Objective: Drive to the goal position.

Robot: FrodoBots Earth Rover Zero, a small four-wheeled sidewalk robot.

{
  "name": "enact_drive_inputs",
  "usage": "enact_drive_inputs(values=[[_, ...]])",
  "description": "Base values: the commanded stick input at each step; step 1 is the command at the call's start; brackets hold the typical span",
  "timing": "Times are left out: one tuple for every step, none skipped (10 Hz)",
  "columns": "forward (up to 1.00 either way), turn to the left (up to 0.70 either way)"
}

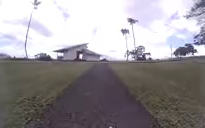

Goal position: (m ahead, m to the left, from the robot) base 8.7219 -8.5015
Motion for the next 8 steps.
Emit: enact_drive_inputs(values=[[0.50, 0.00], [0.50, 0.00], [0.50, 0.00], [0.50, 0.00], [0.50, 0.00], [0.50, 0.00], [0.50, 0.00], [0.50, 0.00]])
